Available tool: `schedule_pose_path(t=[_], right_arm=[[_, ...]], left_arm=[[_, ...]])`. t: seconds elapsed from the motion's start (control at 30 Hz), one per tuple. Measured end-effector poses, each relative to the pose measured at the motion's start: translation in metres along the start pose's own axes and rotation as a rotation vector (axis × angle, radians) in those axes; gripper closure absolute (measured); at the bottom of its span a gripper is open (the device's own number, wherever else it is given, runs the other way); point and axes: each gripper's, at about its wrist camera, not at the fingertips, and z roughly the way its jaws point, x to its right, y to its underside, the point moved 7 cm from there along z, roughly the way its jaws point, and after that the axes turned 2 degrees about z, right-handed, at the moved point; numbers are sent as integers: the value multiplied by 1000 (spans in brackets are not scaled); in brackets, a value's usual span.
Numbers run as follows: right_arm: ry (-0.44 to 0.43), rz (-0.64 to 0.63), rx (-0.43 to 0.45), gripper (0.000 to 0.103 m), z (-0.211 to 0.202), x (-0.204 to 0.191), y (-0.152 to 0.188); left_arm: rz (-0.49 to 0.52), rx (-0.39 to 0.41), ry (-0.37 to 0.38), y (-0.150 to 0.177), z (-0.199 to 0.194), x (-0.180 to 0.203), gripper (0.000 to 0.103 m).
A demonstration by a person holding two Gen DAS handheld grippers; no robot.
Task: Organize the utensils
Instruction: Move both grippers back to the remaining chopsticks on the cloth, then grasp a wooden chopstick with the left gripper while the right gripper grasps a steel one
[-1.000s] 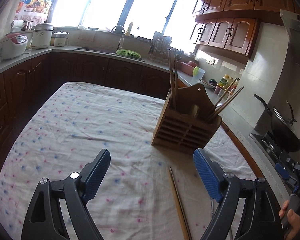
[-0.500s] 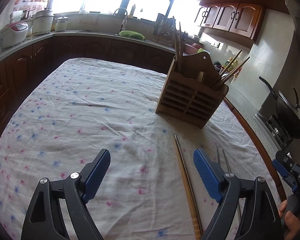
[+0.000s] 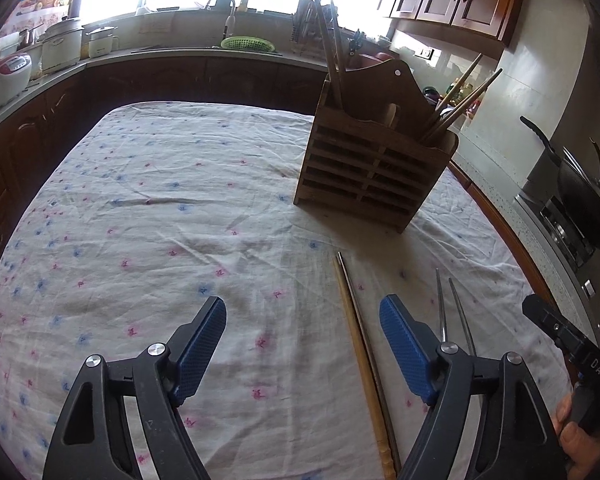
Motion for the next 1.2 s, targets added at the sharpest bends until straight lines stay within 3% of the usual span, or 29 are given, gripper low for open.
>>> schedule_pose_path(t=[0.23,0.4,0.67,0.9,1.2], right_arm=[[25,-16,-71,49,21,1,6],[48,-26,-144,71,41,4,12],[67,-28,-197,77,58,8,19],[85,-35,-234,83,71,11,24],[110,-79,-238,85,77,8,27]], left_arm=[[9,-63,9,-5,31,8,41],[24,-114,18,-8,60,16,51],[30,-170,13,-11,102,20,67],[89,-161,-26,-13,115,28,76],[276,-213,-29,0,109,45,91]])
